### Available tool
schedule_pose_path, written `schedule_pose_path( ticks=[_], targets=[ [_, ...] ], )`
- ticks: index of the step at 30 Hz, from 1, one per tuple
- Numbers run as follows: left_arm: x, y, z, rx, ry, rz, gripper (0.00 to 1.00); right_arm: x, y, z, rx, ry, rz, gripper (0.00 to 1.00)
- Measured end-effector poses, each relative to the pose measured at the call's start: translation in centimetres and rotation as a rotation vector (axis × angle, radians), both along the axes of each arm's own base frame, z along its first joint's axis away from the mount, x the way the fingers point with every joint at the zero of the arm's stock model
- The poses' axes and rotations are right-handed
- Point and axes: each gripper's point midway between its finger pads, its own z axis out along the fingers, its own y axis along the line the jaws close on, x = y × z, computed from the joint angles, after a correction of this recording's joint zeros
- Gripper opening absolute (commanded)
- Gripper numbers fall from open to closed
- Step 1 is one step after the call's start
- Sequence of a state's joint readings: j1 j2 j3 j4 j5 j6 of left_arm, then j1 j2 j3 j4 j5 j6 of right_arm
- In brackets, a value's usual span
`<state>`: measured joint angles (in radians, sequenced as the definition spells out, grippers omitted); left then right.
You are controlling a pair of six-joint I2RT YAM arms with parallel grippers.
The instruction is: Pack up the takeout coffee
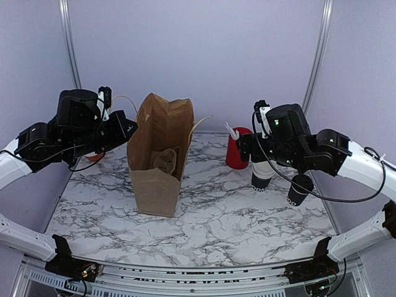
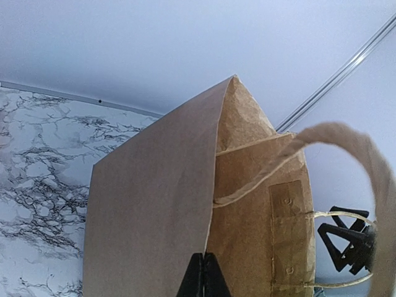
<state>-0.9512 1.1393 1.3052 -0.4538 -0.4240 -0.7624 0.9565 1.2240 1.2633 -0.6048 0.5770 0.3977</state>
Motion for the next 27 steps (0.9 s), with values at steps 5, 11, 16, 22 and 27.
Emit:
schedule_pose_path(
  ticks=[5, 11, 16, 22, 27],
  targets=[
    [0.5, 0.5, -1.0, -0.061, 0.004, 0.055, 0.00, 0.1, -0.2, -0.8, -0.007, 0.023, 0.000, 0.94],
    [0.8, 0.8, -2.8, -0.087, 0.035, 0.081, 0.00, 0.1, -0.1, -2.0, -0.024, 0.060, -0.001, 0.94],
    [0.6, 1.0, -4.2, -0.104, 0.055, 0.090, 0.00, 0.1, -0.1, -3.0, -0.040, 0.090, -0.004, 0.94],
    [-0.2, 2.0, -4.0, -0.127, 0.047, 0.091, 0.28, 0.3, -0.9, -3.7, -0.045, 0.118, -0.028, 0.94],
    [-0.5, 2.4, -3.2, -0.136, 0.028, 0.086, 0.37, 0.6, -2.3, -4.6, -0.048, 0.149, -0.059, 0.94]
  ],
)
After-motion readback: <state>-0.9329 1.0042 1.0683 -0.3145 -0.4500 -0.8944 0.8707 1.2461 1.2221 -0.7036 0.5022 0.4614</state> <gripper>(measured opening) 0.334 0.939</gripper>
